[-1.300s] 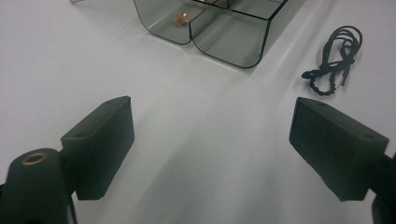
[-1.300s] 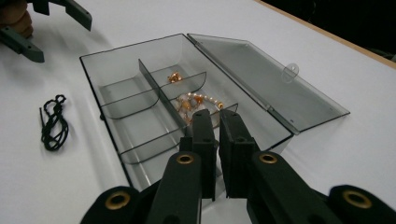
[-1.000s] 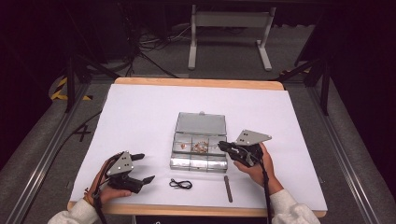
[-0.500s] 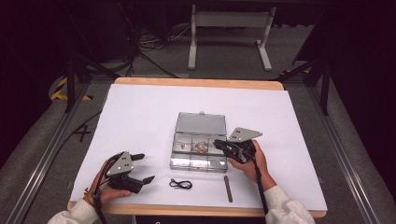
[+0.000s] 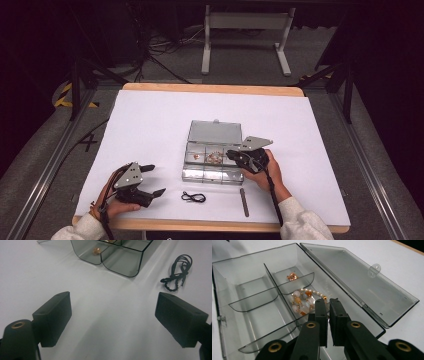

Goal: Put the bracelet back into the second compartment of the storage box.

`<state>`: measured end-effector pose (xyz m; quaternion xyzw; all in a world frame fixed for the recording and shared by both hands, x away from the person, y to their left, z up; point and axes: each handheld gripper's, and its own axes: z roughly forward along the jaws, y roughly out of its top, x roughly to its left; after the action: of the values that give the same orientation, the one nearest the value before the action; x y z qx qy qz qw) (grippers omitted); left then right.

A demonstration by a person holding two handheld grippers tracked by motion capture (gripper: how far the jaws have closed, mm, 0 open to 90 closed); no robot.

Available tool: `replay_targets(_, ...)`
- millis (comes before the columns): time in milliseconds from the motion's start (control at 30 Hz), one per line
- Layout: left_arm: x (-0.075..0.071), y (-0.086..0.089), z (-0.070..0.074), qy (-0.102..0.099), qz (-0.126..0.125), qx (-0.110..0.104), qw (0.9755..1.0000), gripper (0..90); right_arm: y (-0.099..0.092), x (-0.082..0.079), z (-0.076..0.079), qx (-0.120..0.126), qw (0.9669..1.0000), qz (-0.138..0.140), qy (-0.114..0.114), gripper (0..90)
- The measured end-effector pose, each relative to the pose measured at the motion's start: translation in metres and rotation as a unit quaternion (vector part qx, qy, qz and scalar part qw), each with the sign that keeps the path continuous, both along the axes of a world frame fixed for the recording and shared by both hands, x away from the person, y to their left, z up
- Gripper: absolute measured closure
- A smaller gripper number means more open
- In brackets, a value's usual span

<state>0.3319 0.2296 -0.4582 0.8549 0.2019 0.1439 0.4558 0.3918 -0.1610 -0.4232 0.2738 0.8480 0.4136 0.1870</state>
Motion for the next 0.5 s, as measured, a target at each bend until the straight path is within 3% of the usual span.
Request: replay_targets(500, 0.0003, -0.0001, -0.0001, 0.0, -0.001, 0.0, 1.0, 14.8, 0.0008, 0.0039, -0.0078, -0.023, 0.9996, -0.01, 0.016, 85.3)
